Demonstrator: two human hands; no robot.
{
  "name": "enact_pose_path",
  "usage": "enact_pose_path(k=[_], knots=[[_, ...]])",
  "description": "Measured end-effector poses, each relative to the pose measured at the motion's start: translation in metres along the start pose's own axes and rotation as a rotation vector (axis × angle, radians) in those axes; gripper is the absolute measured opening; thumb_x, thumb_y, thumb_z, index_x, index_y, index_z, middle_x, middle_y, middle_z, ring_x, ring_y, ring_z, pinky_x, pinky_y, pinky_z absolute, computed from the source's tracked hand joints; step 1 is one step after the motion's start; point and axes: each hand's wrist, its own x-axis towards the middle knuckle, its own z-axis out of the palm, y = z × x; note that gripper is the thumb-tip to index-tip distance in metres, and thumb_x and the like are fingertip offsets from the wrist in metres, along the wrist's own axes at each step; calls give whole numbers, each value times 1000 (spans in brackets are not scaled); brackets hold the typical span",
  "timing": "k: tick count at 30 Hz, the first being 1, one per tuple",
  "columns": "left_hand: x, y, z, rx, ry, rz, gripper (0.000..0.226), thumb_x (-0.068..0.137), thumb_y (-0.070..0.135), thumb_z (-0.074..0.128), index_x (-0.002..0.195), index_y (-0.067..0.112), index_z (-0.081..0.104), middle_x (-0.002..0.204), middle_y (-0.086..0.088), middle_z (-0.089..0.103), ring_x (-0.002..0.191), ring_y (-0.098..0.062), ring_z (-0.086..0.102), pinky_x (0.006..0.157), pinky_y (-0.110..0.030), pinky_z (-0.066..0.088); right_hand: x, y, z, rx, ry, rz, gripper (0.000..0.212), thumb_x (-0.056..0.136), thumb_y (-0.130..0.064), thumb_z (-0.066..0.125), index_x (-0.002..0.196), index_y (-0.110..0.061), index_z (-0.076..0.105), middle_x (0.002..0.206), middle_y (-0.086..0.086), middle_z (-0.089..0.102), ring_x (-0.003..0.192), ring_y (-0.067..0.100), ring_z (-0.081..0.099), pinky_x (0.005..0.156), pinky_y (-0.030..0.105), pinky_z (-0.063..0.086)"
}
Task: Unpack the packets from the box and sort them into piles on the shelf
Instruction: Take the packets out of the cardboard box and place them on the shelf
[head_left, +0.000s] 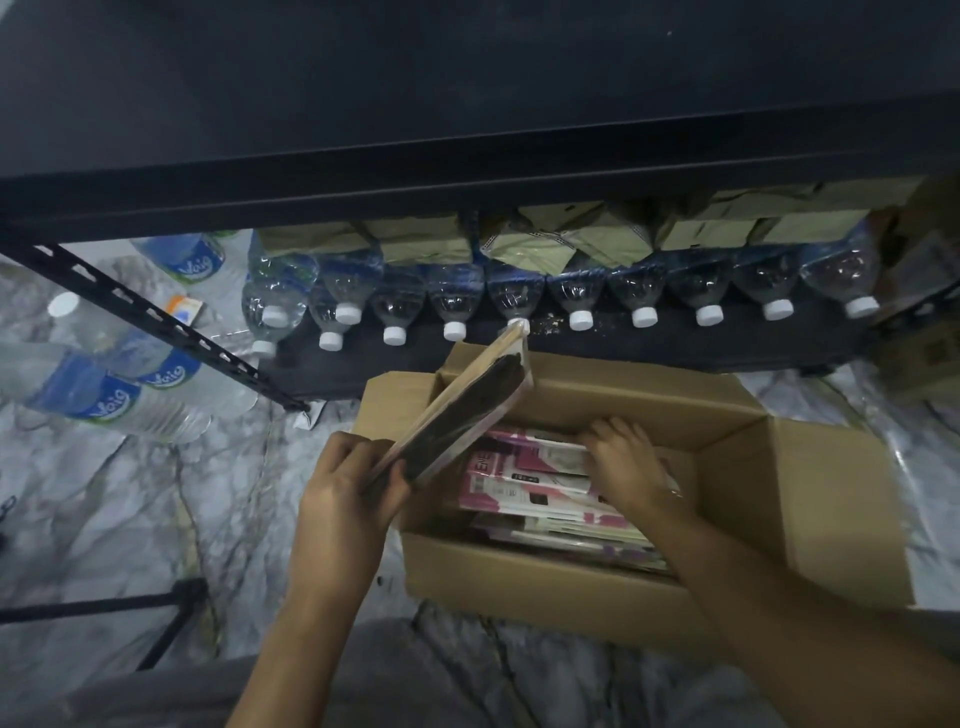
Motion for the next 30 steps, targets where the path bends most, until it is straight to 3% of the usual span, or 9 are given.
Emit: enact_pose_path(k=[6,8,12,15,19,22,25,27,30], knots=[[3,11,-8,-37,54,26,14,82,0,71,90,11,69,87,9,48,86,16,51,71,1,33,-36,6,-26,230,238,39,12,74,-12,67,85,-11,72,85,5,66,87,30,59,73,38,44],[2,17,-16,-48,53,42,13,82,0,71,89,11,70,86,10,48,84,16,52,70,1,34,-50,7,-39,345,272,25,12,75,-12,69,86,-12,73,83,4,65,83,28,60,71,38,47],[-2,29,-45,-129,4,23,25,88,6,67,84,30,62,85,14,51,81,10,54,66,-2,36,-81,1,-76,651,242,33,19,77,-14,71,95,-18,73,85,-5,64,79,15,61,70,34,51],[-14,36,-74,-274,8,-68,32,92,9,63,83,39,57,79,3,62,76,3,60,60,-7,40,-112,-12,-108,836,217,33,27,75,-7,72,86,-32,72,77,-12,61,67,2,60,60,20,49],[-29,56,-111,-595,53,-156,14,93,18,59,89,31,62,83,-7,71,75,-24,68,68,-42,56,-143,-37,-164,1024,331,49,36,78,-6,74,80,-41,66,82,-11,69,73,3,64,63,20,49],[-31,80,-136,-716,203,-154,4,85,31,61,88,30,62,80,-11,68,71,-22,65,65,-34,54,-151,-59,-217,1181,396,29,27,82,-11,71,87,-38,68,86,-20,71,78,0,66,67,21,55],[-25,99,-160,-794,316,-168,16,81,37,65,94,28,61,90,-11,67,82,-32,65,75,-45,53,-150,-81,-268,1287,442,-43,21,84,-17,68,90,-38,66,87,-23,71,77,-3,67,58,16,54],[-17,107,-174,-868,358,-187,28,78,41,68,100,26,60,95,-5,70,89,-28,69,81,-45,56,-142,-95,-295,1327,454,-74,18,84,-20,67,89,-38,65,85,-30,69,75,-9,66,53,8,49],[5,114,-191,-966,398,-218,37,75,43,73,105,28,56,94,-5,74,87,-30,71,80,-53,58,-122,-113,-330,1349,473,-94,17,84,-19,69,96,-30,67,86,-23,71,78,-6,66,56,10,50]])
